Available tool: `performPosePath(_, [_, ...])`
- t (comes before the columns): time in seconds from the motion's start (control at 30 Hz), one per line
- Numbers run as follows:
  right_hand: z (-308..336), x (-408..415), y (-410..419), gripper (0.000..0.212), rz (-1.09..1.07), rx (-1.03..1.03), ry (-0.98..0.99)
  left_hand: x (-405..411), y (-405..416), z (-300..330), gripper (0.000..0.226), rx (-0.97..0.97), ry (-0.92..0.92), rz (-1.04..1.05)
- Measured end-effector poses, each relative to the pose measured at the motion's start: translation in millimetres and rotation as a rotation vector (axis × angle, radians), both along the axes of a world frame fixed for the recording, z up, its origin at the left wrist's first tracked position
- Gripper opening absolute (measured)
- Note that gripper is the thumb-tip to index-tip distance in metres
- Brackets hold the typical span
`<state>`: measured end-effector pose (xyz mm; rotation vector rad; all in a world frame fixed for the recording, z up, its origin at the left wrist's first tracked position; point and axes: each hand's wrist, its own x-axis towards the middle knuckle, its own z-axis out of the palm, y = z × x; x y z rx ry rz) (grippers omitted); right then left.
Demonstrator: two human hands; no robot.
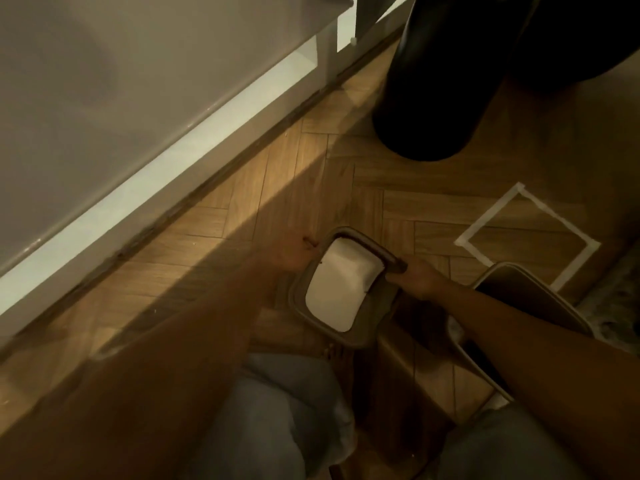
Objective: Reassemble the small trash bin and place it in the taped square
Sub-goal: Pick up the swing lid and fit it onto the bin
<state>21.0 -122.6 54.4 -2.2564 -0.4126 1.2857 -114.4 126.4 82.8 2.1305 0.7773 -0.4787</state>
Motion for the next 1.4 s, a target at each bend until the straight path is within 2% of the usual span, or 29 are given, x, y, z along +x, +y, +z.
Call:
performPosePath(0.07, [22,7,-6,0.041,-0.075,0.033,-0.005,4,-4,35,0.022,-0.006,-0.164,0.041])
performPosePath(0.13, [47,11,-11,0.038,-0.123,0.057,-0.022,7,-12,72,0.020,0.010,-0.316,0.056])
performPosePath(0.27, [92,11,-31,0.034,-0.193,0.166,-0.113,-2,-42,126,0.019,-0.014,-0.489,0.089])
performPosePath(0.43, [144,-5,-69,0.043,-0.222,0.244,-0.272,-4,-92,153,0.005,-0.070,-0.567,0.125])
performPosePath(0.5, [161,-14,-82,0.053,-0.256,0.241,-0.388,1,-111,156,0.009,-0.089,-0.592,0.095])
performPosePath(0.57, [177,-24,-95,0.054,-0.237,0.283,-0.504,11,-127,160,0.011,-0.079,-0.619,0.060])
performPosePath(0.63, [192,-38,-109,0.055,-0.192,0.352,-0.510,26,-143,165,0.013,-0.070,-0.651,0.059])
performPosePath(0.8, [205,-71,-125,0.089,0.000,0.268,-0.464,65,-174,169,0.012,-0.163,-0.697,0.163])
performPosePath(0.87, [206,-73,-126,0.082,0.027,0.302,-0.452,78,-186,169,0.010,-0.231,-0.689,0.185])
performPosePath(1.0, [202,-64,-137,0.050,-0.055,0.432,-0.436,102,-211,166,0.010,-0.253,-0.645,0.176])
performPosePath(1.13, [194,-54,-152,0.026,-0.163,0.396,-0.479,121,-232,156,0.012,-0.280,-0.613,0.121])
performPosePath(1.2, [190,-49,-162,0.018,-0.213,0.371,-0.527,130,-241,150,0.009,-0.272,-0.583,0.066])
performPosePath(1.3, [188,-37,-175,0.011,-0.297,0.372,-0.565,141,-247,140,0.024,-0.210,-0.575,0.038])
performPosePath(1.4, [192,-27,-185,0.011,-0.351,0.372,-0.541,143,-248,134,0.017,-0.077,-0.627,-0.028])
